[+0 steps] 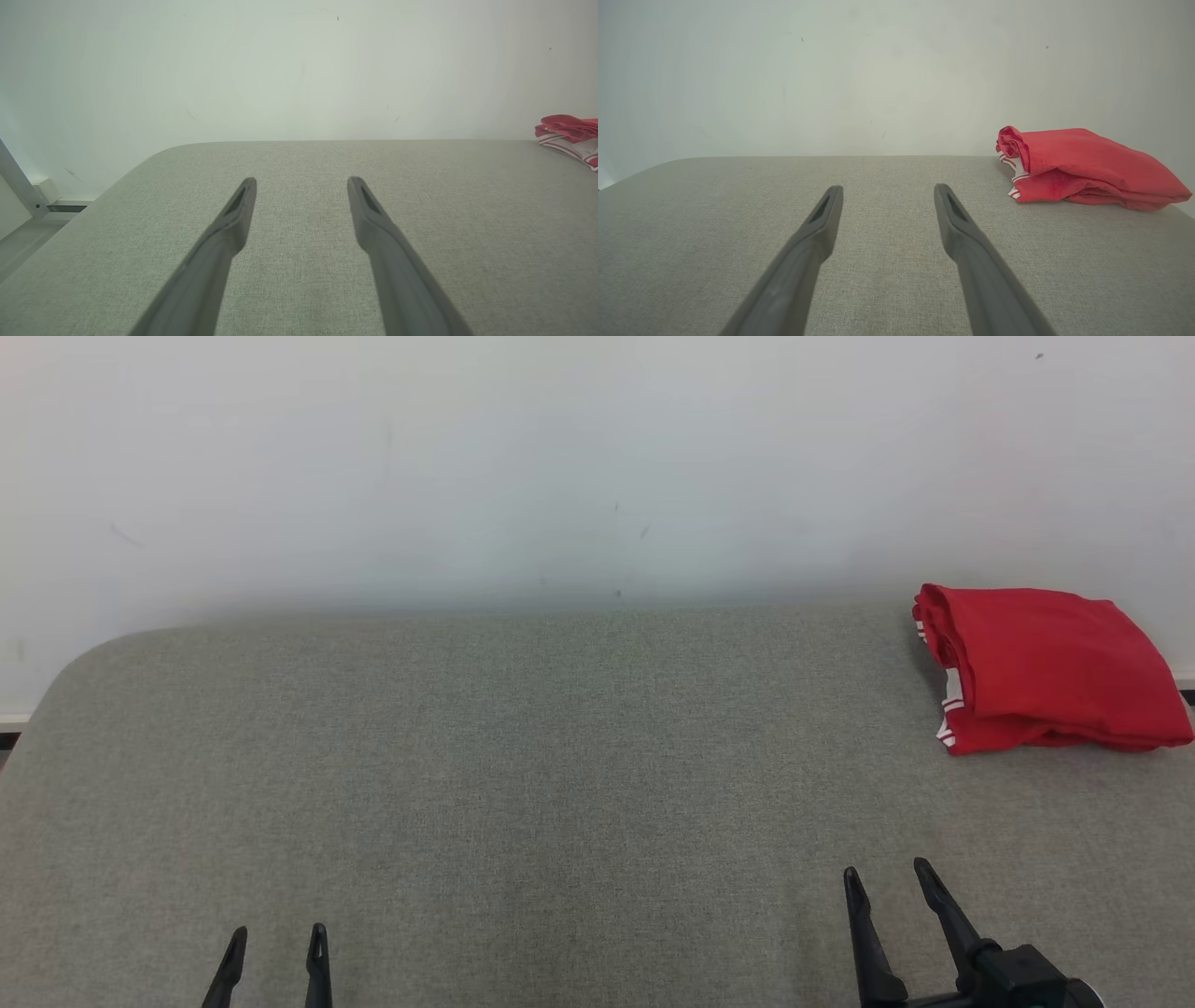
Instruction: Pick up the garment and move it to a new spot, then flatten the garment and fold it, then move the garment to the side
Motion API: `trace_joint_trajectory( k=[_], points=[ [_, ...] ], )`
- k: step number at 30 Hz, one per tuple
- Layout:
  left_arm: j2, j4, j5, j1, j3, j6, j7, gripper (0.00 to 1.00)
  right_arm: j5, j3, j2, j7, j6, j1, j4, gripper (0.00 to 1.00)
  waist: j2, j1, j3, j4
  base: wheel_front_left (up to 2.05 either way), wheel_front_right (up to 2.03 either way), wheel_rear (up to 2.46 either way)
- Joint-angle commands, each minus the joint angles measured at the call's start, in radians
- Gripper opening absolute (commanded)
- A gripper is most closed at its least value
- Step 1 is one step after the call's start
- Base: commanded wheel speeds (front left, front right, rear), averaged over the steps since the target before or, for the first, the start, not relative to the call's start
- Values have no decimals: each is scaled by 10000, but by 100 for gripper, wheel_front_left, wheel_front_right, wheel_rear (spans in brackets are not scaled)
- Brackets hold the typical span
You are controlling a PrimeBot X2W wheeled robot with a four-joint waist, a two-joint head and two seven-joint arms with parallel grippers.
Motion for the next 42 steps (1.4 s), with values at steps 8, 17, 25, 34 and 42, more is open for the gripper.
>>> trace_joint_trajectory(
  k=[8, 17, 25, 34, 42],
  points=[
    [78, 28, -122, -49, -38, -11, -30, 100, 43, -12, 47, -41, -30, 26, -4, 100, 0, 0, 17, 38, 0, 0, 0],
    [111, 119, -111, -49, -37, -9, -30, 100, 76, 6, 48, -41, -30, -9, 56, 100, 0, 0, 51, 62, 0, 0, 0],
    [118, 167, -46, -79, 24, 50, -30, 100, 105, 24, 47, -41, -30, -20, 115, 100, 0, 0, 58, 52, 0, 0, 0],
    [51, 360, -103, 11, 56, 136, 36, 0, 88, 4, 8, 39, 0, 26, 338, 0, 0, 0, 52, 50, 0, 0, 0],
    [-14, 671, -1433, -239, 184, 121, 496, 0, 1480, -131, 13, 439, -1, -90, 531, 0, 0, 0, 81, 42, 0, 0, 0]
  ],
)
